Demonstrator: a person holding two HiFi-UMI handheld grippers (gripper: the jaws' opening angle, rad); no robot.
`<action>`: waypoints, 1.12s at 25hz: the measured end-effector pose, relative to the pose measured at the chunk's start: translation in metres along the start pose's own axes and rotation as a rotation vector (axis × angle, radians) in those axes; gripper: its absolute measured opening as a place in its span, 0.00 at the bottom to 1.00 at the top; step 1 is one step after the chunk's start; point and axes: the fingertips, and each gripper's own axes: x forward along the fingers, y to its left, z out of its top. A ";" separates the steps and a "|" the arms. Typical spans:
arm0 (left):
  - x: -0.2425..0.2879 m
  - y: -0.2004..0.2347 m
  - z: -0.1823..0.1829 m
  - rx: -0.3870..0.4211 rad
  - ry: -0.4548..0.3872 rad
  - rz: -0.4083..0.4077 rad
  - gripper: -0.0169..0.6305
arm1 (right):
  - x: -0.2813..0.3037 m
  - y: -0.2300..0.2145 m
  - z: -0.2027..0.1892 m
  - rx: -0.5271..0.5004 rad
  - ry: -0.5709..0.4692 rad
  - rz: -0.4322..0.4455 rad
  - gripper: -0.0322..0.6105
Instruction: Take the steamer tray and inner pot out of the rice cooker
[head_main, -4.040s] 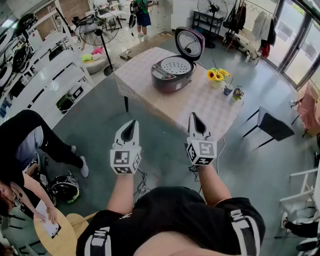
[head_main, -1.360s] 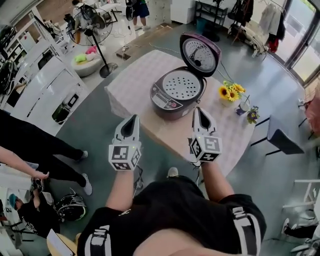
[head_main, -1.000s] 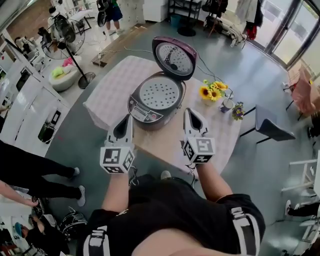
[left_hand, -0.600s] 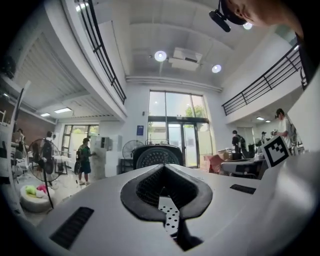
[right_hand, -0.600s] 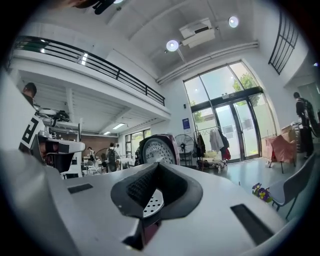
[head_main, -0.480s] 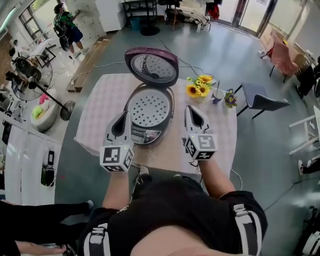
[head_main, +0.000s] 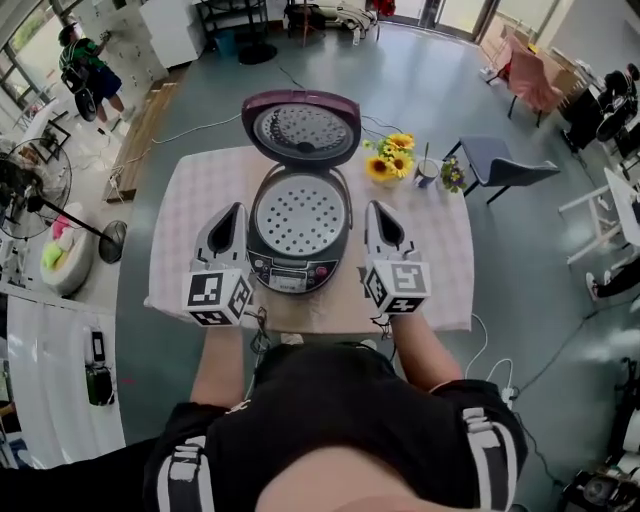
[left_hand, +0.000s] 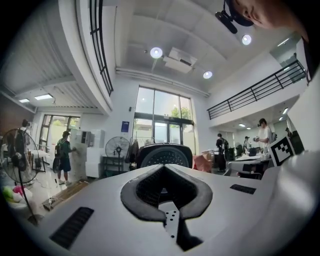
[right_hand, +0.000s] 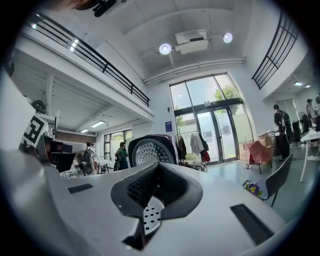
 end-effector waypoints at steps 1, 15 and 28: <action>0.002 -0.002 -0.006 -0.002 0.012 -0.009 0.01 | -0.002 -0.003 -0.001 -0.008 0.003 -0.016 0.05; 0.035 -0.012 -0.033 -0.022 0.039 -0.132 0.03 | -0.010 -0.014 -0.001 0.037 -0.035 -0.059 0.08; 0.069 0.010 -0.077 0.012 0.262 -0.265 0.74 | 0.040 0.012 -0.055 -0.003 0.234 0.015 0.69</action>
